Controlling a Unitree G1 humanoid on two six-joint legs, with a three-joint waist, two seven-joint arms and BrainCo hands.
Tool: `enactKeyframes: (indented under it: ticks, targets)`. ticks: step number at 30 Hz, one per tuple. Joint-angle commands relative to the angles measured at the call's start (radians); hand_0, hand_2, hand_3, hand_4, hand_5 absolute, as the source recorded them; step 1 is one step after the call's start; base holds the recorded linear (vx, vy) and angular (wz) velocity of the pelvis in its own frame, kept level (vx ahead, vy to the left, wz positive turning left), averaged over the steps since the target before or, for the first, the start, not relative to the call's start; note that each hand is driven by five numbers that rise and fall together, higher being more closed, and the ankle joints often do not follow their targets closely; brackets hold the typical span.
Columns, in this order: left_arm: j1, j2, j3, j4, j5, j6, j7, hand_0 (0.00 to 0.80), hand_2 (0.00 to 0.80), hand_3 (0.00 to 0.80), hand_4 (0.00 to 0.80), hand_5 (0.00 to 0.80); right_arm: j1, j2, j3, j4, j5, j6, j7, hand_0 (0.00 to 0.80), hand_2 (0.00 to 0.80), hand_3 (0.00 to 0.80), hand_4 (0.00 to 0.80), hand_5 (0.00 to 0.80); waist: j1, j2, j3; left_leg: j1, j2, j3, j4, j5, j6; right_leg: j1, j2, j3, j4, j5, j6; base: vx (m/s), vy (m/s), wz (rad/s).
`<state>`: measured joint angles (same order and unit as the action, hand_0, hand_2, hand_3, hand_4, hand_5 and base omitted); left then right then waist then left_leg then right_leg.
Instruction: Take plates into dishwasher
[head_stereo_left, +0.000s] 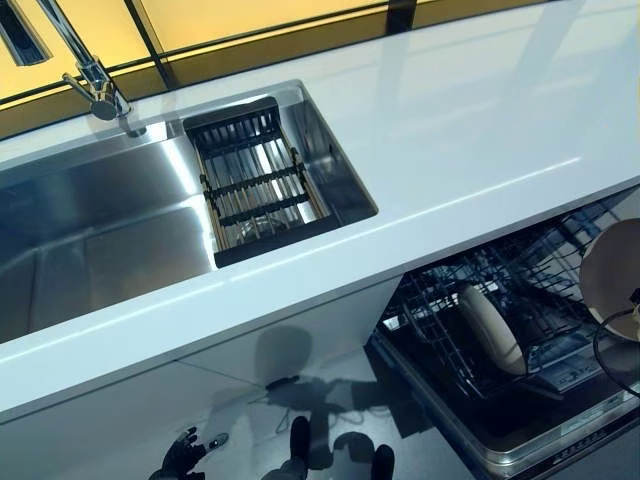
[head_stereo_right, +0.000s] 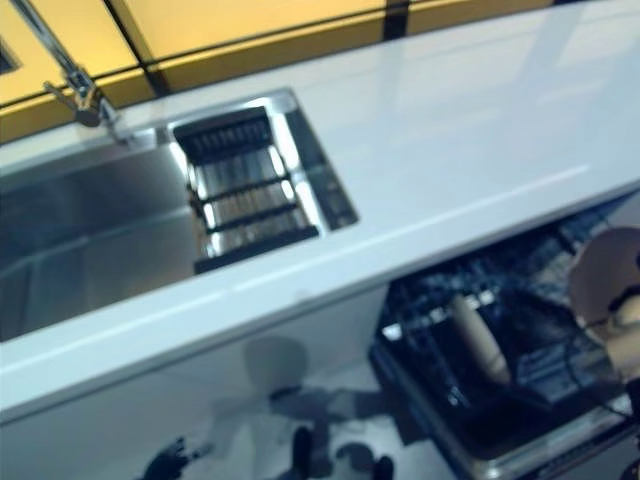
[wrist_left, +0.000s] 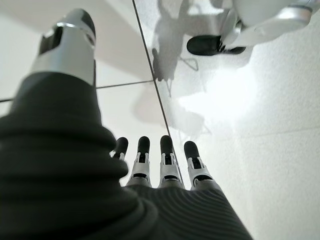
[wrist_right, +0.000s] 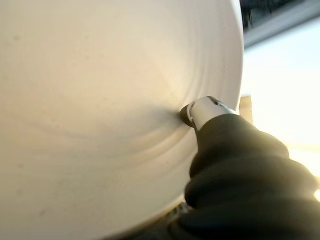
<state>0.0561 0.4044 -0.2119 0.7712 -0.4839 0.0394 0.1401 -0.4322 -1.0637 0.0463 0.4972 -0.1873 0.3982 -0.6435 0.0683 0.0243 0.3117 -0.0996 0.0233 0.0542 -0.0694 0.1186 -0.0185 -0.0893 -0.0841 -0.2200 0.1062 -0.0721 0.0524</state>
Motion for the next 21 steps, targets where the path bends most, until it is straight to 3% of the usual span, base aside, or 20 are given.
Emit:
enactKeyframes:
  ticks: [1,10,21]
  targets:
    - [0.04,-0.001,0.04,0.024,0.045,-0.001,0.019,0.0,0.0,0.0,0.0,0.0,-0.024,-0.074,-0.002,-0.059,-0.086,-0.017,-0.136,0.8,0.8,0.8,0.8,0.8,0.028,-0.044,-0.038,0.032,-0.022,-0.008,0.027,-0.11,0.014,0.017,0.015,-0.002,-0.058,0.078,0.049,0.0,0.0,0.0]
    - [0.039,-0.001,0.039,0.022,0.044,0.012,0.014,0.0,0.0,0.0,0.0,0.0,-0.054,-0.08,0.067,-0.071,-0.23,0.02,-0.139,0.8,0.8,0.8,0.8,0.8,0.047,-0.044,-0.055,0.026,-0.029,-0.022,0.031,-0.112,0.015,0.029,0.011,-0.008,-0.07,0.078,0.053,0.0,0.0,0.0]
    - [0.023,0.023,0.027,0.021,0.023,0.024,0.014,0.0,0.0,0.0,0.0,0.0,-0.17,-0.104,0.261,0.029,-0.377,0.055,-0.055,0.8,0.8,0.8,0.8,0.8,0.081,-0.036,-0.05,0.0,-0.042,-0.048,0.038,-0.104,0.021,0.023,0.004,-0.029,-0.074,0.084,0.056,-0.011,-0.01,0.04]
